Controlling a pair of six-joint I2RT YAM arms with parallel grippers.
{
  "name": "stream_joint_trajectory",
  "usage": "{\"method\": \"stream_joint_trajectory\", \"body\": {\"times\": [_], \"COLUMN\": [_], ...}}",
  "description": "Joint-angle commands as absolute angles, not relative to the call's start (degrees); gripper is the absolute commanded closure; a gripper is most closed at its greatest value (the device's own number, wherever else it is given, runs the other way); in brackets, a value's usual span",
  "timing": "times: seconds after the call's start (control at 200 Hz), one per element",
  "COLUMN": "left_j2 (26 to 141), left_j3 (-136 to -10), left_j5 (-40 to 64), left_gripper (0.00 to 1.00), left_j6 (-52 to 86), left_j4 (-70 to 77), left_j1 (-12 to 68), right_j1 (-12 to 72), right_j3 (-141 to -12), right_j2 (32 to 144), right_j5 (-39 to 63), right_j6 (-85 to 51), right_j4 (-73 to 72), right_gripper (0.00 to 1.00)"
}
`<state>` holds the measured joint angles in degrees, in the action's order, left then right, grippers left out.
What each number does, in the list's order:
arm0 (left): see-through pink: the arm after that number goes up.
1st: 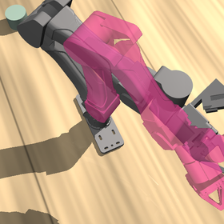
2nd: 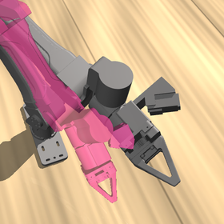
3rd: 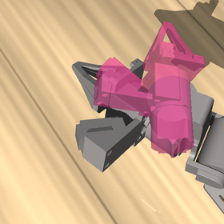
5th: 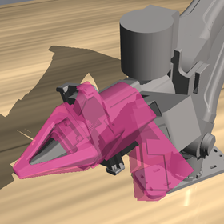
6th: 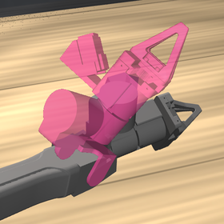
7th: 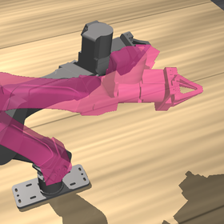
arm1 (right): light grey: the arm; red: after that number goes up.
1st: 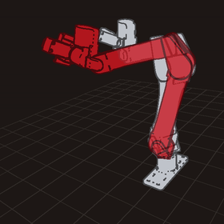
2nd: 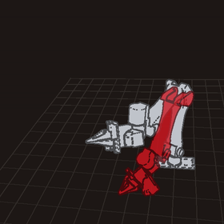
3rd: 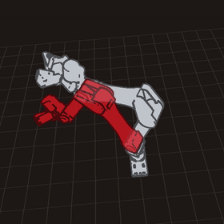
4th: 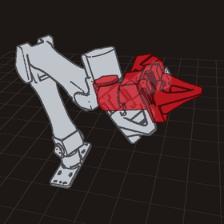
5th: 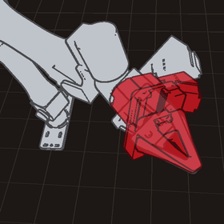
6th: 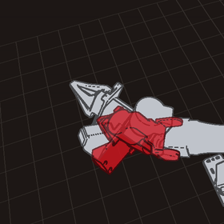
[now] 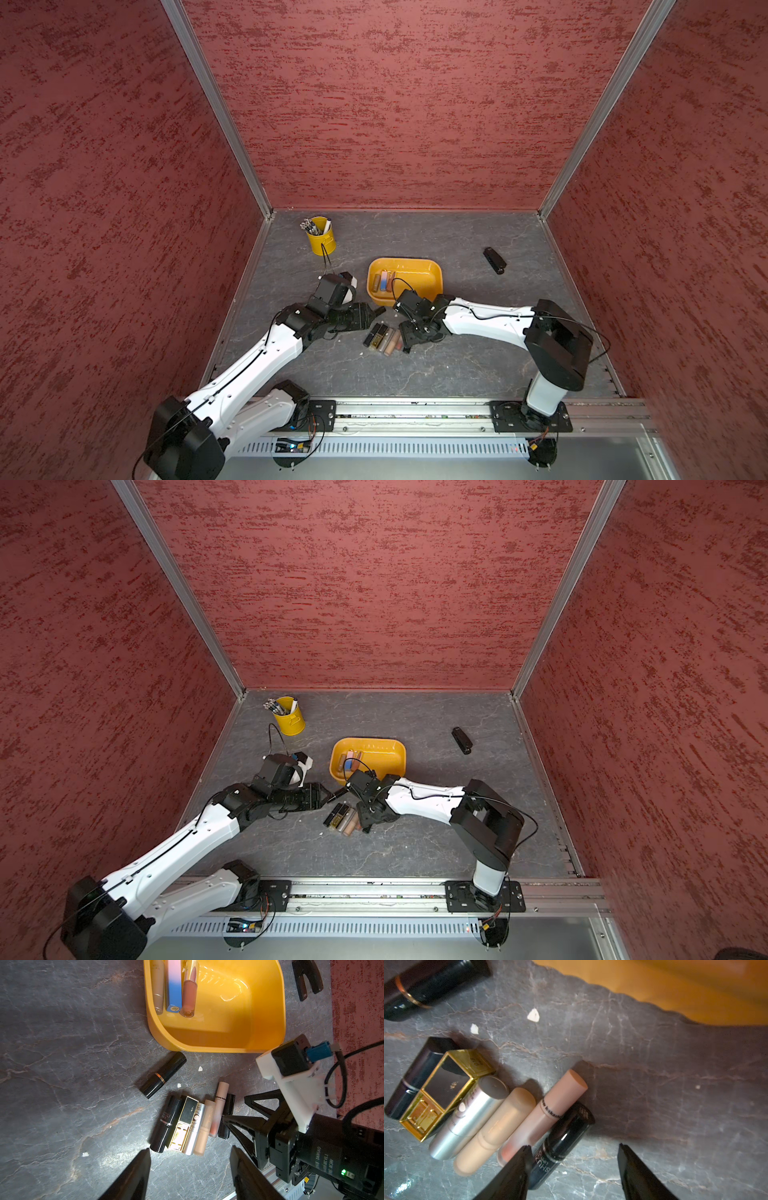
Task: Put the lipstick into the storage box
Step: Pick up the lipstick at the center of the board.
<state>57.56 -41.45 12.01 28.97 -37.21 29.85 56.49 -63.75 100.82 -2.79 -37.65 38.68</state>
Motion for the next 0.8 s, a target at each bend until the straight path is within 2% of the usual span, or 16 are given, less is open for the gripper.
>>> {"method": "stream_joint_trajectory", "body": {"times": [0.0, 0.301, 0.486, 0.797], "left_j2": [56.5, 56.5, 56.8, 57.2], "left_j3": [-40.8, -40.6, -40.6, -40.3], "left_j5": [13.0, 13.3, 13.4, 13.8], "left_gripper": [0.35, 0.35, 0.34, 0.34], "left_j6": [27.9, 28.1, 28.2, 28.4], "left_j4": [-36.5, -36.3, -36.2, -35.2], "left_j1": [29.2, 28.8, 28.6, 28.4], "right_j1": [57.2, 58.0, 58.3, 59.9], "right_j3": [-65.0, -64.6, -64.3, -62.1], "right_j2": [101.7, 102.4, 102.1, 101.8], "right_j5": [-5.0, -6.3, -6.7, -6.3], "right_j6": [-37.4, -37.4, -37.6, -39.5], "right_j4": [40.2, 40.9, 41.7, 41.9], "right_gripper": [0.32, 0.35, 0.41, 0.47]}}
